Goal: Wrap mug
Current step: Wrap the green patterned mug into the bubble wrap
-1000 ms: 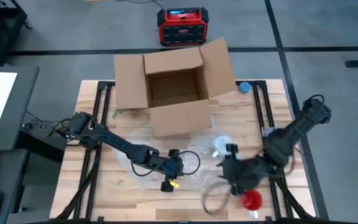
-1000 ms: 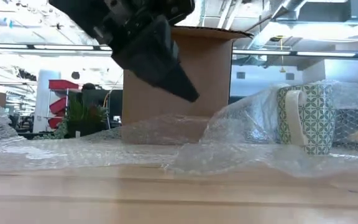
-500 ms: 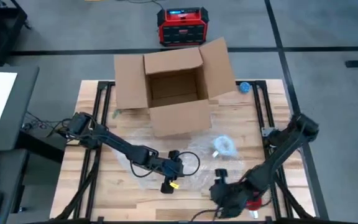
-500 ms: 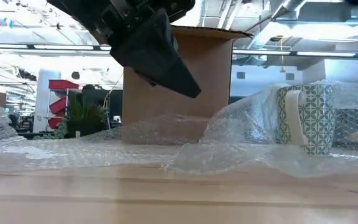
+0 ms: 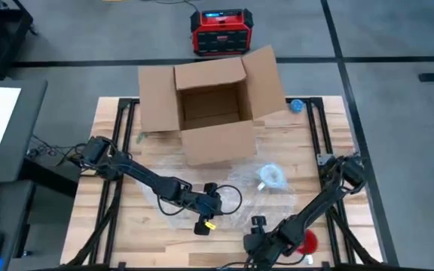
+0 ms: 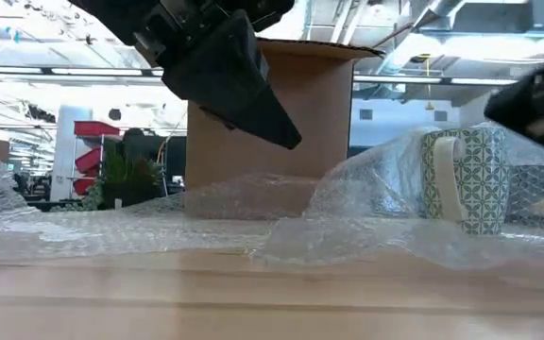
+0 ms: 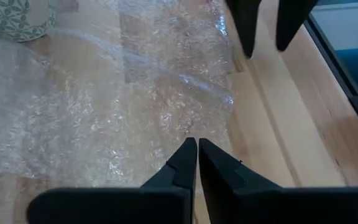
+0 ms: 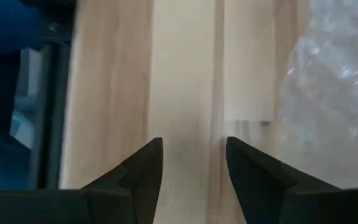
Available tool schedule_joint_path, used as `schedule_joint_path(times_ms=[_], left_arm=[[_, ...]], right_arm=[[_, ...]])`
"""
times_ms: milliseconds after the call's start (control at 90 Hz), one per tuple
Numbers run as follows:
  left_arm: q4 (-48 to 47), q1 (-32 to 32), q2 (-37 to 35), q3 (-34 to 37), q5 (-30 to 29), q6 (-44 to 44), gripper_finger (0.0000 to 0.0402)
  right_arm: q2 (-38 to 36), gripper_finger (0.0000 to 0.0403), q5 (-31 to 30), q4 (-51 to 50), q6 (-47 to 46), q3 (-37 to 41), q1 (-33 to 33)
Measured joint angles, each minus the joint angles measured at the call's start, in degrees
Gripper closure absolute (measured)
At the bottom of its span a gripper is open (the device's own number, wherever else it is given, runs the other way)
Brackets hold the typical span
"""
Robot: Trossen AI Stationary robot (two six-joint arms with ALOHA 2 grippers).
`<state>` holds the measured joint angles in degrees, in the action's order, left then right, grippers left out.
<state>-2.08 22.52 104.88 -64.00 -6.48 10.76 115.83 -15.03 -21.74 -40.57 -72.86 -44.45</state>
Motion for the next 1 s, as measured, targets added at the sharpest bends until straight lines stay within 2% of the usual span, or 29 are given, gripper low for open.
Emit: schedule_joint_path(times_ms=[344,833,1000], left_arm=[[0.0,0.0,0.0,0.0,0.0,0.0,0.0402],[0.0,0.0,0.0,0.0,0.0,0.0,0.0402],[0.0,0.0,0.0,0.0,0.0,0.0,0.0402]], right_arm=[[1.2,0.0175,0.2,1.2,-1.0,-0.2,1.2],[1.5,0.0177,-0.9,1.2,1.1,-0.1,1.8],[-1.3,0.0177,-0.6,-0.6,1.9,-0.2,1.5]])
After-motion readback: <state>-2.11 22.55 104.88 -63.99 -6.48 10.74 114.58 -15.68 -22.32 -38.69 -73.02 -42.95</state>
